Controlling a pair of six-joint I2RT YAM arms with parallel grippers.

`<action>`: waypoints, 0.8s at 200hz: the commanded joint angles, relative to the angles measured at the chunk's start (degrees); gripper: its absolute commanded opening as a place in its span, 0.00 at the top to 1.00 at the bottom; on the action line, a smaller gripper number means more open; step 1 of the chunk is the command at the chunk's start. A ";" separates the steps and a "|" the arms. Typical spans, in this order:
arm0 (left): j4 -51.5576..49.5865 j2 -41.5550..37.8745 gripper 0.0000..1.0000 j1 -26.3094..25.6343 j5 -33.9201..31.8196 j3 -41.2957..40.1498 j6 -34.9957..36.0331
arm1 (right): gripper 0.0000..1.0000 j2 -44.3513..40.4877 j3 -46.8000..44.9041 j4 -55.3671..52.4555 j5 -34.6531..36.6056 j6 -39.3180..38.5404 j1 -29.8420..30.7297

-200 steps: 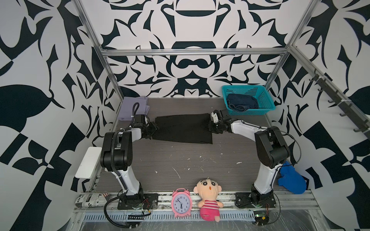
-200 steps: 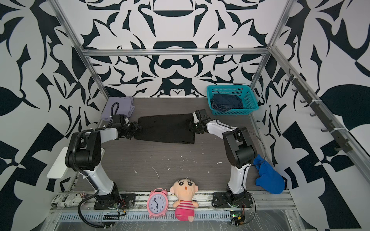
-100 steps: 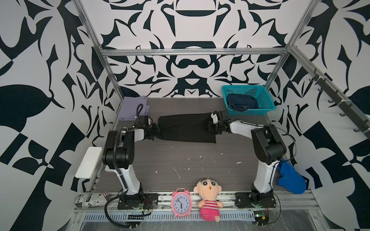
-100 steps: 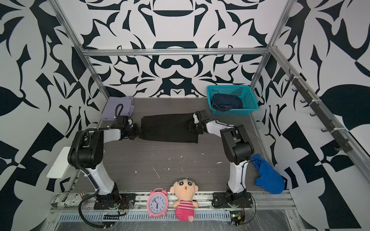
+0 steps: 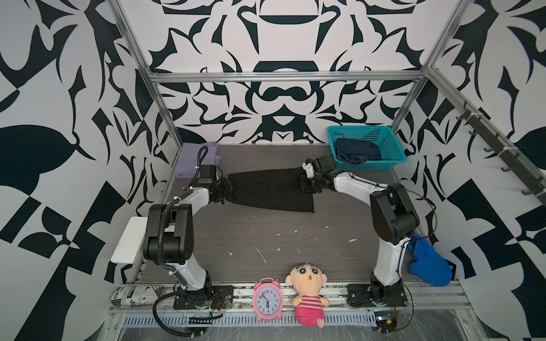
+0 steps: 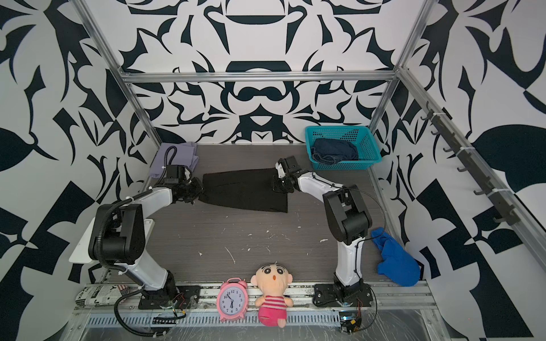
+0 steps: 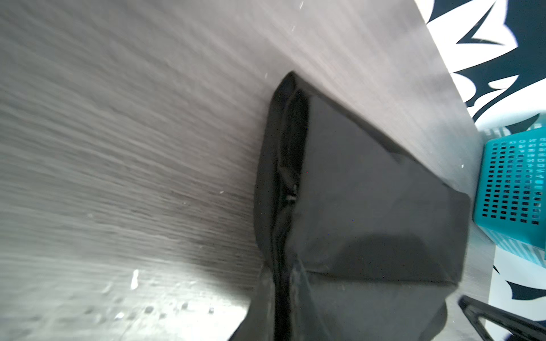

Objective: Fold and stack skirts
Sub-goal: Fold the skirt at the center of the table.

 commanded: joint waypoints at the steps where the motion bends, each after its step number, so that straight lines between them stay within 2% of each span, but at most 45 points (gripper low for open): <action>1: -5.87 -2.71 1.00 -0.35 -4.23 2.27 2.57 | 0.82 -0.18 7.33 -4.56 0.94 -3.25 4.26; 45: -13.29 -3.71 1.00 -2.65 -10.57 6.68 7.33 | 0.90 7.71 17.38 -6.00 0.06 -1.92 7.74; 95: -14.01 -2.63 1.00 -2.82 -10.61 8.37 8.80 | 0.91 17.94 29.12 -8.56 -3.73 -1.24 10.93; 160: -15.19 -2.51 1.00 -3.21 -10.36 11.72 10.54 | 0.93 26.86 34.12 -11.17 -2.92 0.09 11.66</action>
